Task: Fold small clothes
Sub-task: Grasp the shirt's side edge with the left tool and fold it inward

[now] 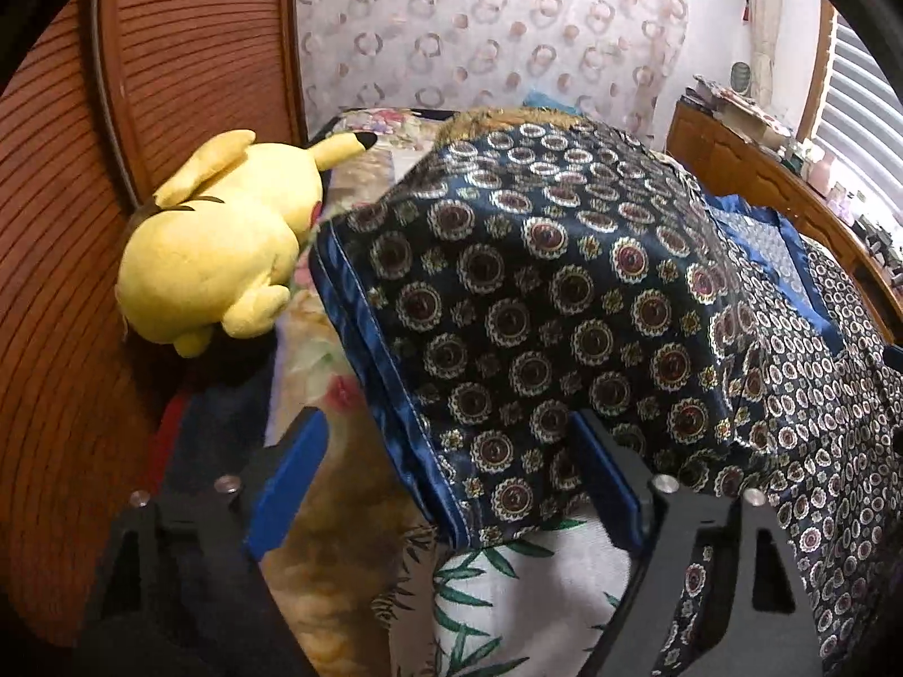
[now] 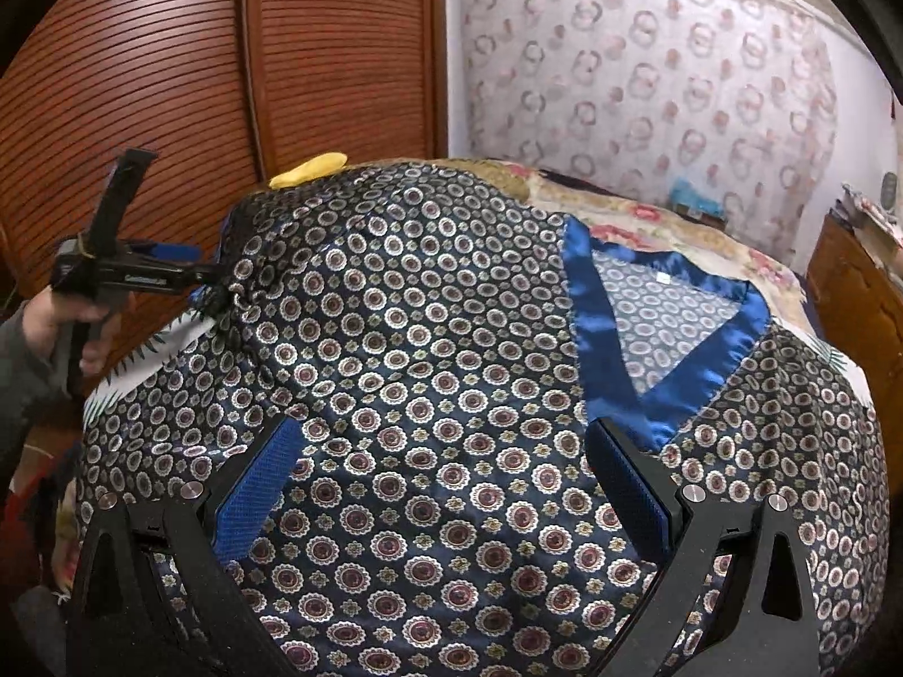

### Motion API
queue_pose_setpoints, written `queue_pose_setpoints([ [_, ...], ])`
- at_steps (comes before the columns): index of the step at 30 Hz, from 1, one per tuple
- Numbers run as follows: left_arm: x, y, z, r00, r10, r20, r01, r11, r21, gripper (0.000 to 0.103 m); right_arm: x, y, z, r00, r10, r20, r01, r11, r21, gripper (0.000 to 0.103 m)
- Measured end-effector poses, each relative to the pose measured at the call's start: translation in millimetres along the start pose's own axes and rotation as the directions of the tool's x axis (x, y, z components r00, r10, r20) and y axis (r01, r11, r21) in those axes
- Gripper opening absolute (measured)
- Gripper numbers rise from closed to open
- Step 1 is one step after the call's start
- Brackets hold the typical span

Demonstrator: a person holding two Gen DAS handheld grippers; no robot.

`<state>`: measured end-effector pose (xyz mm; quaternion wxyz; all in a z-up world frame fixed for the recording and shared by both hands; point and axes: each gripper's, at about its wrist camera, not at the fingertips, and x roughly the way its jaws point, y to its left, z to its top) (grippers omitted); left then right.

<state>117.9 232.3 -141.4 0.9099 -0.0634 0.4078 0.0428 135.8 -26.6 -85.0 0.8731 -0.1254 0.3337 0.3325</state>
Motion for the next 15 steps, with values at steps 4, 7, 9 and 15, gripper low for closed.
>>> queue_pose_setpoints([
  [4, 2.5, 2.5, -2.3, 0.999, -0.048, -0.006, 0.048, 0.999, -0.01, 0.054, 2.2, 2.6, -1.7, 1.0, 0.018, -0.013, -0.018, 1.0, -0.009, 0.103],
  [7, 4.0, 3.5, -4.6, 0.998, -0.058, -0.014, 0.058, 0.998, -0.004, 0.025, 1.9, 2.8, -4.8, 1.0, 0.025, -0.018, -0.025, 1.0, -0.006, 0.103],
  [9, 1.4, 3.8, -5.9, 0.998, -0.057, -0.011, 0.057, 0.998, 0.009, 0.01, 1.2, 1.0, -7.1, 0.999, 0.026, -0.02, -0.026, 1.0, 0.0, 0.103],
  [15, -32.5, -0.4, -1.6, 0.997, -0.031, 0.076, 0.027, 0.998, 0.051, 0.0, -6.2, -8.5, -12.8, 1.0, 0.016, -0.008, -0.016, 1.0, 0.023, 0.103],
])
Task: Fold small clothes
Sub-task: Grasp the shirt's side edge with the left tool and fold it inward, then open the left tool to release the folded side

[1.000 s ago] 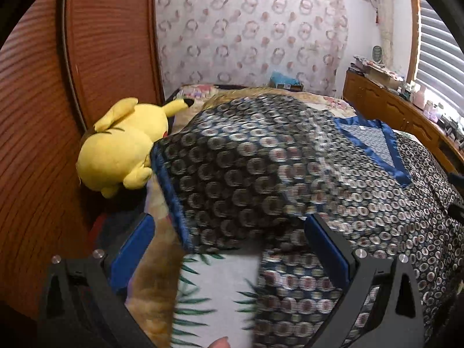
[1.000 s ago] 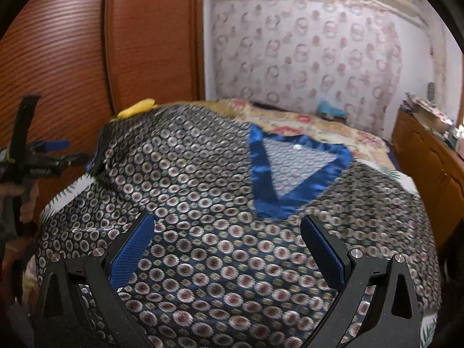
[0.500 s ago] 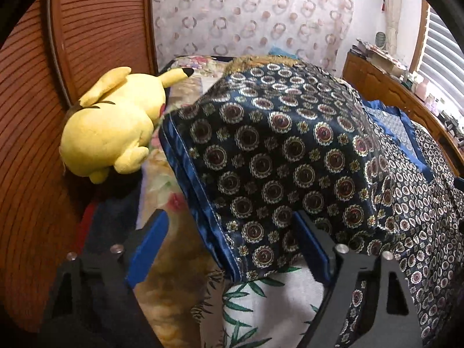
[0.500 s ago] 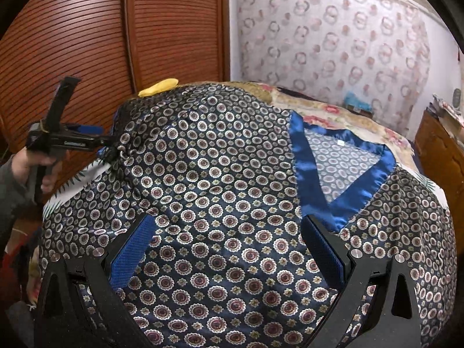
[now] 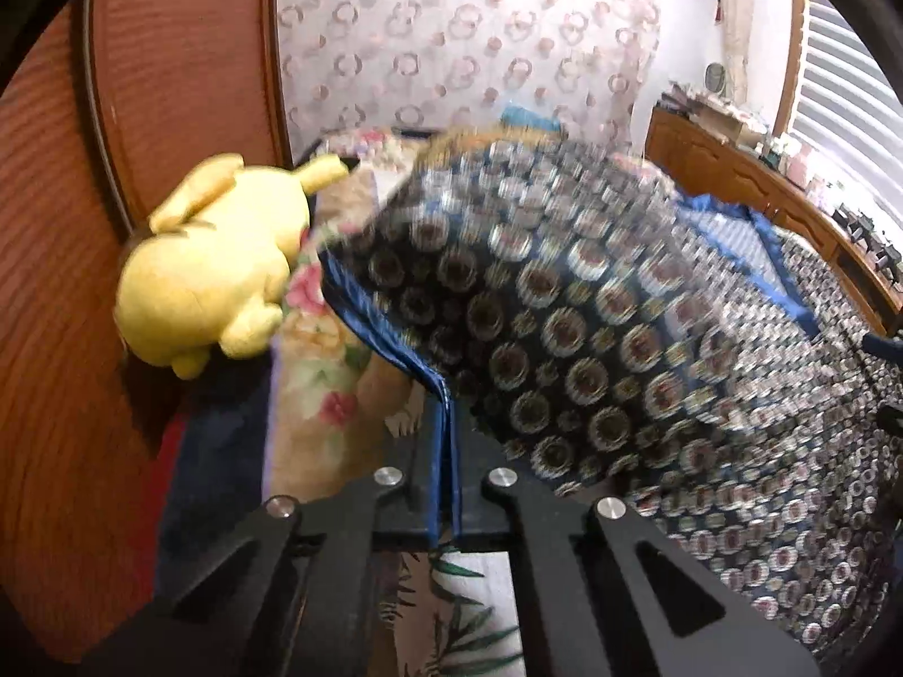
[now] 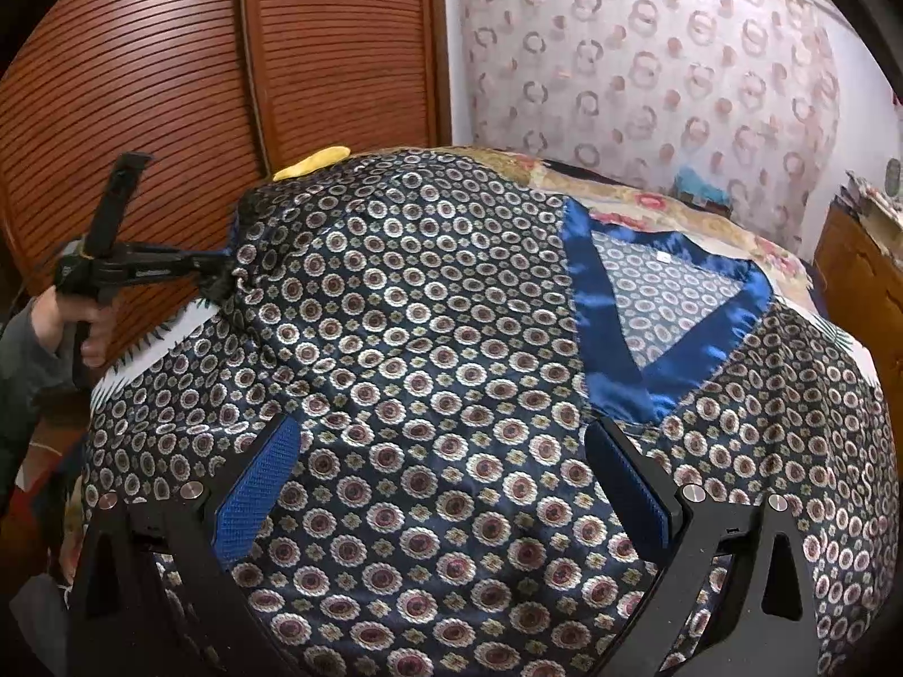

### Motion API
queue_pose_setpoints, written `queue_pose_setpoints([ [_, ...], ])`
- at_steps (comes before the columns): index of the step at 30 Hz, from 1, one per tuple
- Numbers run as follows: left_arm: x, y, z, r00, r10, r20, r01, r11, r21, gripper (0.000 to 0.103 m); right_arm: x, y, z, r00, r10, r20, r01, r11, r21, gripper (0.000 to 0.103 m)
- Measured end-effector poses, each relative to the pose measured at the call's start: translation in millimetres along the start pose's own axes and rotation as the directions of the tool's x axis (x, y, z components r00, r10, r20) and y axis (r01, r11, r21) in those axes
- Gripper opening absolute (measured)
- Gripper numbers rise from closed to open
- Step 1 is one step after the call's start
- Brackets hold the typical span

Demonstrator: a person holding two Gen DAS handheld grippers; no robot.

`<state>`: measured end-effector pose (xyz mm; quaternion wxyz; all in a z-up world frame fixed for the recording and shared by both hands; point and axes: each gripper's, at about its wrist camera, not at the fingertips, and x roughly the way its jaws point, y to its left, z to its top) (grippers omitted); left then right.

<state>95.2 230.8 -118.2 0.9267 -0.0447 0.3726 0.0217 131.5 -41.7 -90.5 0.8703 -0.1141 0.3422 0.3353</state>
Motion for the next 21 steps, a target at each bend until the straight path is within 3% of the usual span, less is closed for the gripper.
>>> queue_pose_setpoints([
  [5, -46.9, -13.5, 25.8, 0.992, -0.033, 0.119, 0.031, 0.999, 0.023, 0.0, -8.8, -11.3, -2.6, 1.0, -0.019, 0.014, 0.018, 1.0, 0.022, 0.103],
  [10, -70.0, -49.1, 59.4, 0.978, -0.106, 0.178, 0.092, 0.992, 0.088, 0.0, -20.8, -26.6, -1.9, 0.999, -0.042, 0.034, 0.04, 0.998, 0.045, 0.103],
  [16, -67.8, -106.1, 83.4, 0.963, -0.214, 0.162, 0.185, 0.967, 0.177, 0.0, -35.3, -39.0, -1.5, 0.997, -0.061, 0.056, 0.057, 0.996, 0.062, 0.103],
  [21, -47.1, -141.1, 74.3, 0.969, -0.23, 0.095, 0.207, 0.957, 0.203, 0.0, -43.6, -46.2, -5.9, 0.996, -0.063, 0.063, 0.058, 0.996, 0.074, 0.102],
])
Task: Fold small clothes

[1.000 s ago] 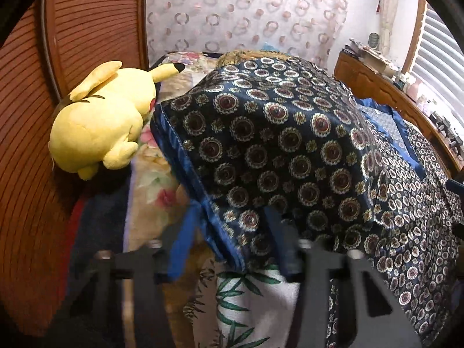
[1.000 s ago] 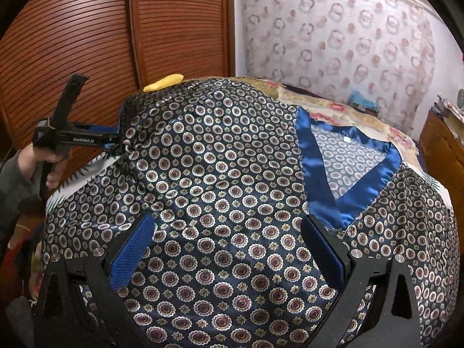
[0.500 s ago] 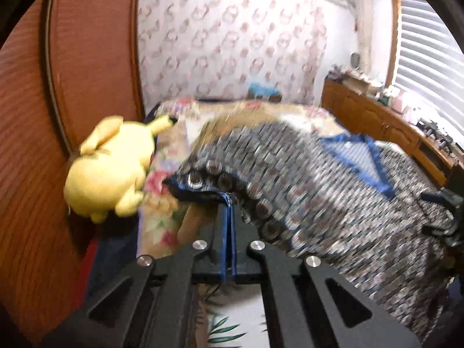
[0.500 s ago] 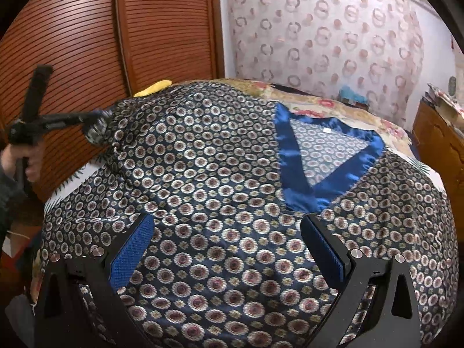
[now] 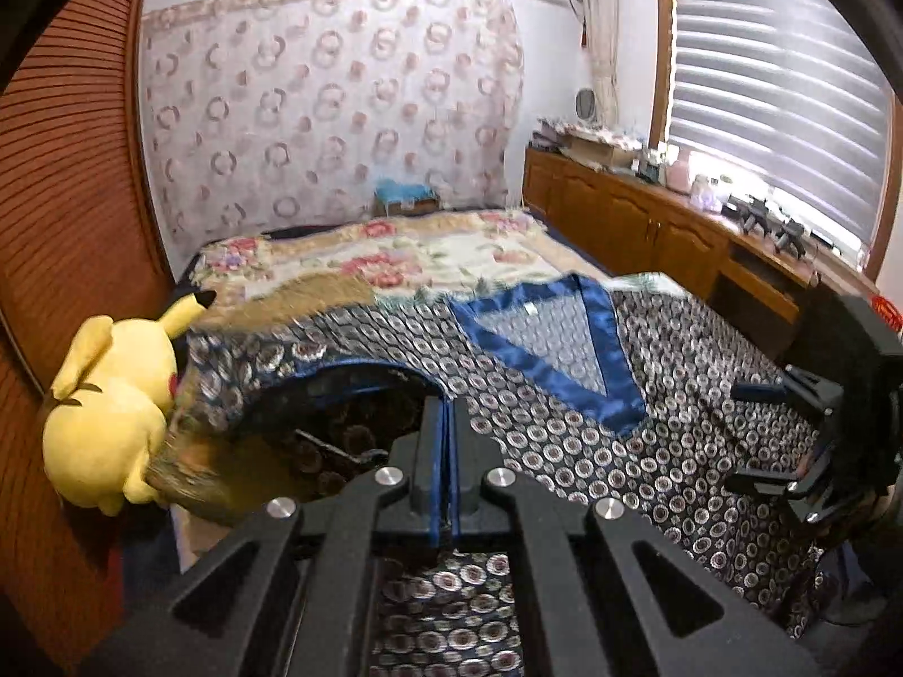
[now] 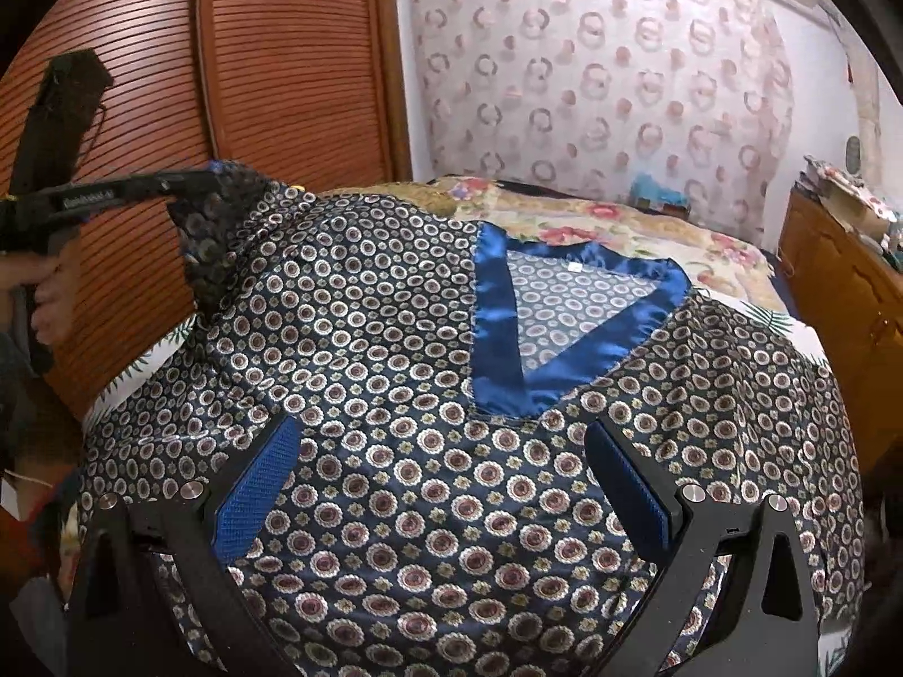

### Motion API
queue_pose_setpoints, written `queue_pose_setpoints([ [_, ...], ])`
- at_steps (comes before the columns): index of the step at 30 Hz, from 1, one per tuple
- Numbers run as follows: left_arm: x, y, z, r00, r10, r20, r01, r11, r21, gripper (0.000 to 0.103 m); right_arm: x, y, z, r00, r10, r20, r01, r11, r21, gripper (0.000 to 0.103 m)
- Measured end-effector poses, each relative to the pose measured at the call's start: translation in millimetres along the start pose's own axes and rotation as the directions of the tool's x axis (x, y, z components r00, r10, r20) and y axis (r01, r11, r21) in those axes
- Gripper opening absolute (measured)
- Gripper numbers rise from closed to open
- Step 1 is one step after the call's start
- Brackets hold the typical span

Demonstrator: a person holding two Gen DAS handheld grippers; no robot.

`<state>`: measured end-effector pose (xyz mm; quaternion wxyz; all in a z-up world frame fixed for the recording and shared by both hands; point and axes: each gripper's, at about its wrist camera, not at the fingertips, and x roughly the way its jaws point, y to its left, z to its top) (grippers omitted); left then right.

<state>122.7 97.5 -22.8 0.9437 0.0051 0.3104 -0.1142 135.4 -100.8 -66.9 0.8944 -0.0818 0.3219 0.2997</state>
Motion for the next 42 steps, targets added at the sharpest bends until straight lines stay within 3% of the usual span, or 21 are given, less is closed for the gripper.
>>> queue_pose_setpoints([
  [4, 5.2, -2.6, -8.6, 1.0, -0.007, -0.026, 0.007, 1.0, -0.016, 0.001, -0.3, -2.6, -4.3, 1.0, 0.0, -0.01, 0.0, 1.0, 0.0, 0.102],
  [7, -4.7, -1.9, -9.6, 1.0, 0.003, -0.013, -0.003, 1.0, -0.02, 0.009, 1.1, -2.3, -5.0, 1.0, 0.002, -0.014, -0.002, 1.0, -0.003, 0.102],
  [9, -14.1, 0.0, -8.5, 1.0, 0.005, 0.003, -0.005, 1.0, -0.023, 0.02, 1.9, -1.5, -4.1, 1.0, 0.002, -0.014, -0.002, 1.0, -0.009, 0.102],
  [16, -49.1, 5.5, -7.1, 0.996, 0.056, 0.066, -0.055, 0.998, -0.008, 0.046, 9.9, 8.0, 11.8, 1.0, 0.016, -0.01, -0.016, 0.999, -0.038, 0.101],
  [18, -55.9, 11.3, -9.0, 0.994, 0.07, 0.08, -0.068, 0.997, -0.021, 0.062, 13.8, 12.7, 18.9, 1.0, 0.026, -0.008, -0.026, 0.998, -0.059, 0.1],
  [27, -65.2, 48.8, -22.4, 0.985, 0.149, 0.091, -0.142, 0.987, -0.08, 0.064, 54.9, 33.5, 59.7, 0.994, 0.109, -0.023, -0.111, 0.986, -0.122, 0.099],
  [42, -25.6, 98.4, -46.6, 0.98, 0.197, 0.013, -0.193, 0.97, -0.146, 0.066, 171.7, 94.3, 120.7, 0.965, 0.24, -0.103, -0.259, 0.931, -0.256, 0.093],
])
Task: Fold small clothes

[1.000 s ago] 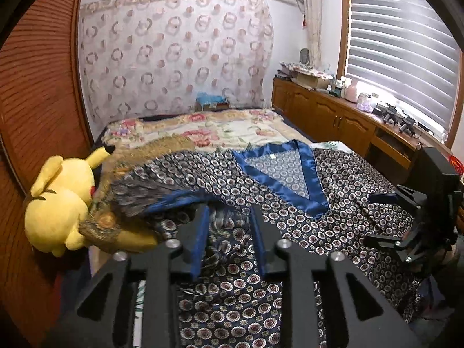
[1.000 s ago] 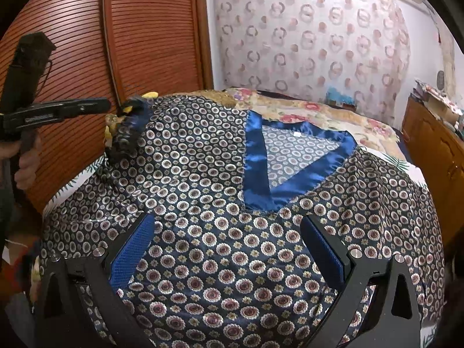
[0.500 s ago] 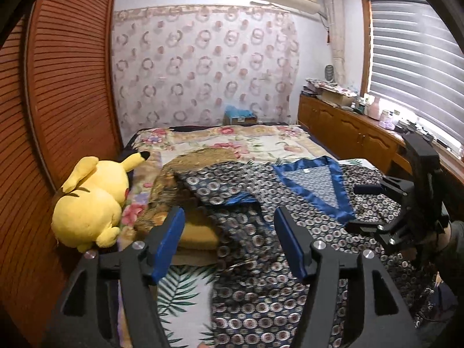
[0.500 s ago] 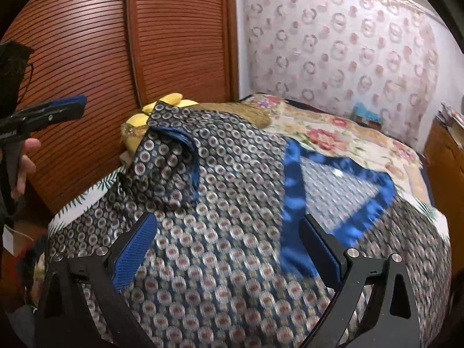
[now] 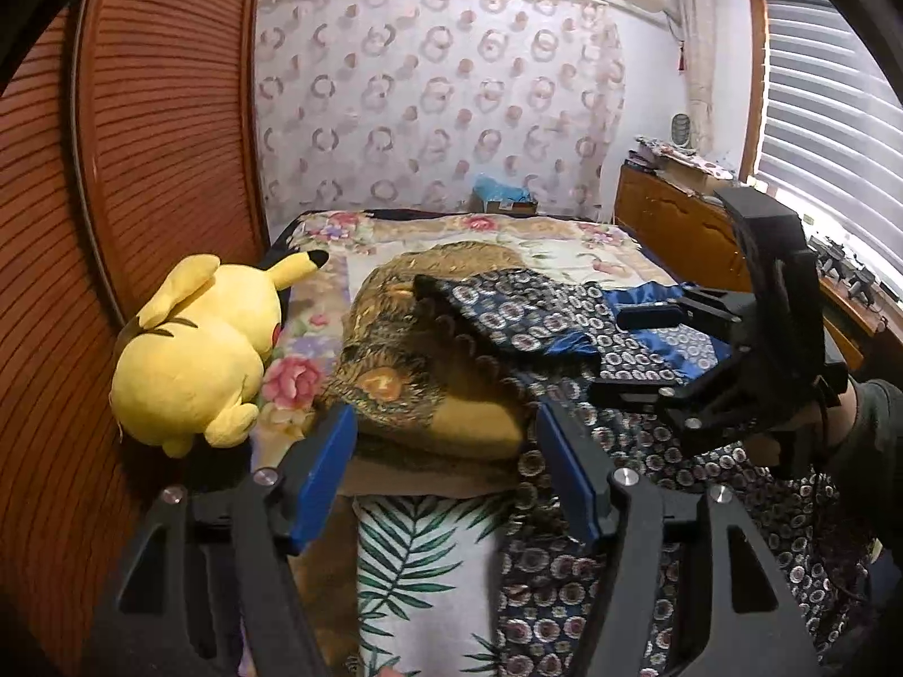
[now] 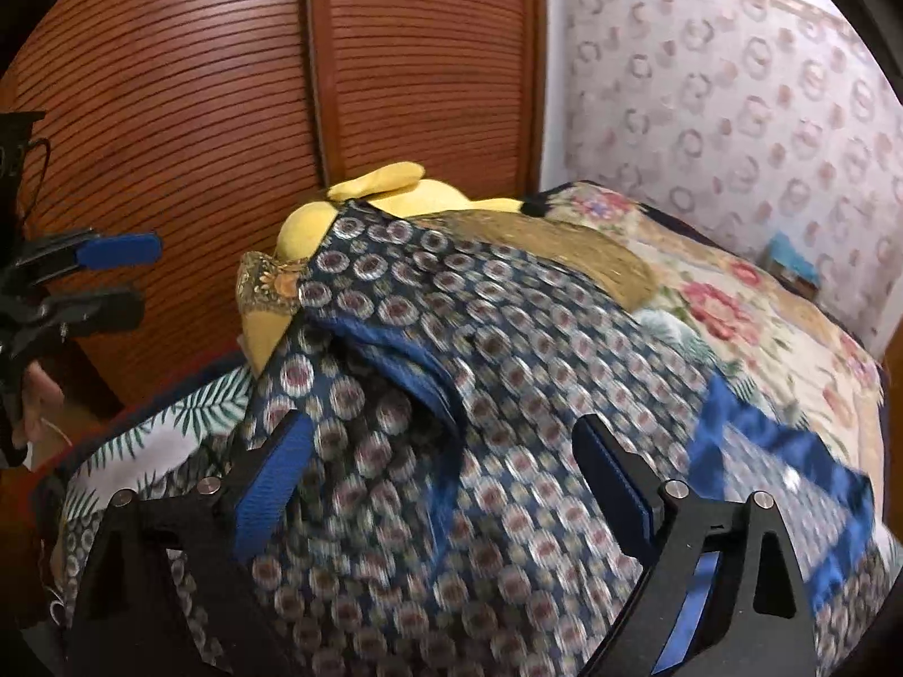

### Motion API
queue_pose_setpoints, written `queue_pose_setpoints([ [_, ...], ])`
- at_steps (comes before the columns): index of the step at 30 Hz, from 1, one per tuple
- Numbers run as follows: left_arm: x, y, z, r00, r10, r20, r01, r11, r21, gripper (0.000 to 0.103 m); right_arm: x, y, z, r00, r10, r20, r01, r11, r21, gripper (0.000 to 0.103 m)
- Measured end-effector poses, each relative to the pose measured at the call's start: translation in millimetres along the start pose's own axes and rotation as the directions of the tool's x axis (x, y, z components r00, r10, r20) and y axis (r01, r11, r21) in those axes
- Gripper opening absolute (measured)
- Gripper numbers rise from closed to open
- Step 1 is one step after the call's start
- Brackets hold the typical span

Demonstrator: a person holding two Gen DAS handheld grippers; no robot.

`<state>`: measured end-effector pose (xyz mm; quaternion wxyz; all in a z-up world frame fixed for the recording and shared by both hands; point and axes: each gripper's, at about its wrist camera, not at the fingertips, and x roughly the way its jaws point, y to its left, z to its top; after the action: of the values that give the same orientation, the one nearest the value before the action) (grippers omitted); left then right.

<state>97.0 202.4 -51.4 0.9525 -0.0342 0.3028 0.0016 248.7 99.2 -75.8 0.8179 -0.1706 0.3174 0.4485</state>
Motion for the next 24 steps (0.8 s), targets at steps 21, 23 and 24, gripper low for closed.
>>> queue_pose_setpoints([
  [21, 38.0, 5.0, 13.6, 0.999, -0.022, -0.026, 0.022, 1.0, -0.014, 0.066, 10.2, -64.3, 38.7, 0.996, -0.056, 0.066, 0.049, 0.993, 0.105, 0.004],
  [23, 39.9, 2.6, 16.5, 0.999, -0.029, -0.024, 0.029, 1.0, -0.009, 0.066, 4.7, -76.7, 35.5, 0.994, -0.103, 0.044, 0.097, 0.986, 0.134, 0.004],
  [24, 40.9, 0.2, 18.2, 0.999, -0.032, -0.023, 0.032, 0.999, -0.006, 0.066, 2.3, -80.2, 34.9, 0.993, -0.111, 0.036, 0.104, 0.984, 0.147, 0.004],
])
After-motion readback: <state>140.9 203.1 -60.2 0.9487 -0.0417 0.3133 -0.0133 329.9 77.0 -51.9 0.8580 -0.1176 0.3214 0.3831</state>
